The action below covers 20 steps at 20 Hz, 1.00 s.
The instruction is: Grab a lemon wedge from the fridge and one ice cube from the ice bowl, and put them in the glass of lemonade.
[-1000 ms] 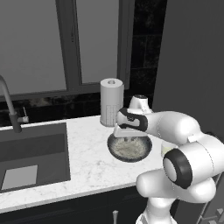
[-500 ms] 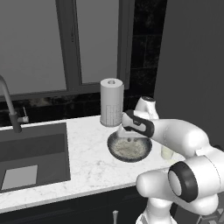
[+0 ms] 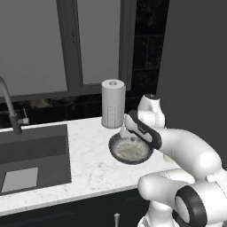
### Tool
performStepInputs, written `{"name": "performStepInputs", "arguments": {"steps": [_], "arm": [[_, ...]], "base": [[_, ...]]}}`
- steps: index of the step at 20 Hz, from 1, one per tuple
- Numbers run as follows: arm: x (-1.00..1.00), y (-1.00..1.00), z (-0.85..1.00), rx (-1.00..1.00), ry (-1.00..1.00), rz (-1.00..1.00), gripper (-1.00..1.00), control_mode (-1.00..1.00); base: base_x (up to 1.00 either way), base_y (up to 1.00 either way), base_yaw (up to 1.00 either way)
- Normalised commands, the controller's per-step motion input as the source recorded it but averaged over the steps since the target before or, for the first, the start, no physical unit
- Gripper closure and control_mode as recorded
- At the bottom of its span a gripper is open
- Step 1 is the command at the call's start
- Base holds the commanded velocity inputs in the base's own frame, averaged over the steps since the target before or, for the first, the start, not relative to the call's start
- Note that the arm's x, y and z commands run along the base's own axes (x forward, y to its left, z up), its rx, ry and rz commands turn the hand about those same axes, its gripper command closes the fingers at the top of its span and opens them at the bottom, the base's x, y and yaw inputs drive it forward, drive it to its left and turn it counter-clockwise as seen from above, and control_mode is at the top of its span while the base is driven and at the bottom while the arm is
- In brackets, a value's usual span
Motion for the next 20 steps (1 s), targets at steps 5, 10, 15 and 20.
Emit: {"name": "performStepInputs", "arguments": {"steps": [5, 10, 15, 20], "arm": [[-1.0, -0.05, 0.57, -0.21, -0.16, -0.09, 1.0, -1.0], [-0.87, -0.47, 0.47, -0.07, 0.0, -0.19, 1.0, -1.0], [0.02, -0.21, 0.93, -0.17, 0.03, -0.22, 1.0, -1.0], [0.11, -0.14, 0.45, -0.13, 0.14, -0.18, 1.0, -1.0]], "base": [[0.0, 0.0, 0.0], [0.0, 0.0, 0.0], [0.0, 0.0, 0.0], [0.0, 0.0, 0.0]]}}
